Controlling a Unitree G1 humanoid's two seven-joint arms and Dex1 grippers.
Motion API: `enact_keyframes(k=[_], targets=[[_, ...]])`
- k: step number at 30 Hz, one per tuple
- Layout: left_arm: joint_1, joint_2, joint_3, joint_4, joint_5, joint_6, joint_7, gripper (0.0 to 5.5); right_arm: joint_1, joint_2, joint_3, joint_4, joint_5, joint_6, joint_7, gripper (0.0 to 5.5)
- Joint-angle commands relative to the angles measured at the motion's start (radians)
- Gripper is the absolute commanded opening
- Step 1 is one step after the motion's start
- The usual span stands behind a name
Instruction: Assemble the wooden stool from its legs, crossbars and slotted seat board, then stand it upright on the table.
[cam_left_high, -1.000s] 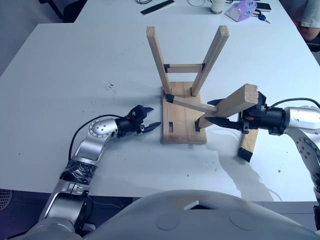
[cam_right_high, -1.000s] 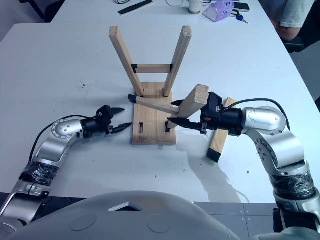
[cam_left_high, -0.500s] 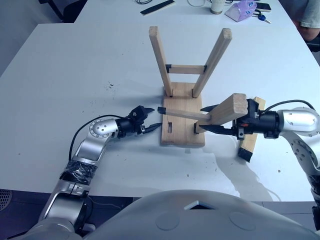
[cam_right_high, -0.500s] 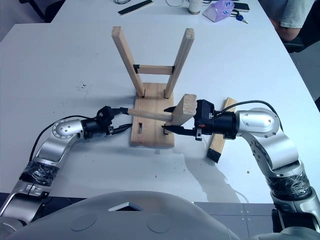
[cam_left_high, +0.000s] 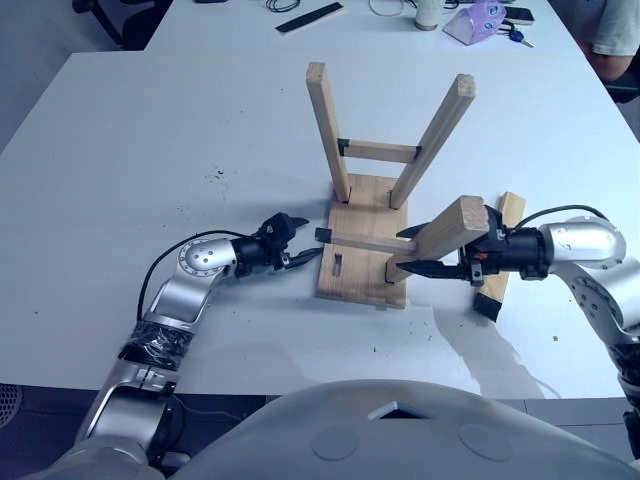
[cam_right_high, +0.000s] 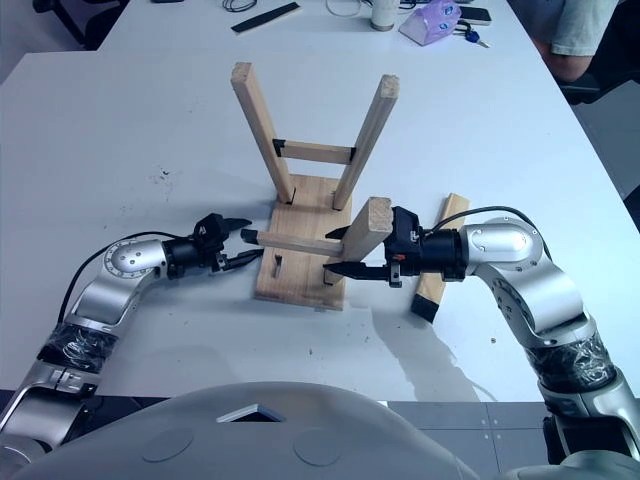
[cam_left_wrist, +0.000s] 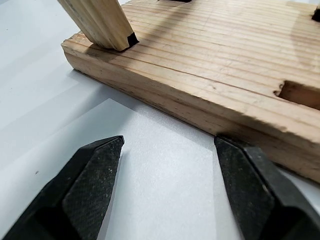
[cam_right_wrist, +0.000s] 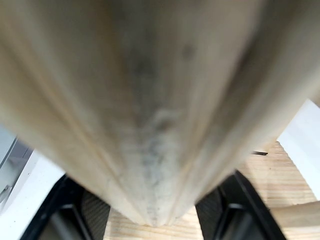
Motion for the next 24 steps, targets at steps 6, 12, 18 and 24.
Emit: enact_keyframes(k=[6, 12, 18, 24], targets=[[0.006, 0.000, -0.032, -0.019, 0.014, 0.019, -0.019, 3.36, 0.031, -0.073, 0.196, 0.170, -0.220, -0.034, 0.054, 2.03], [0.005, -0.008, -0.040, -0.021, 0.019, 0.024, -0.011, 3.36, 0.015, -0.073, 0.195, 0.125, -0.151, 0.020, 0.032, 2.03], [0.003, -0.013, -0.036, -0.017, 0.018, 0.025, -0.006, 3.36, -0.072, -0.035, 0.136, 0.141, -0.104, 0.040, -0.008, 2.64], [0.013, -0.021, -0.032, -0.013, 0.024, 0.023, 0.012, 3.36, -0.116, -0.014, 0.089, 0.176, -0.208, -0.054, -0.041, 3.15]])
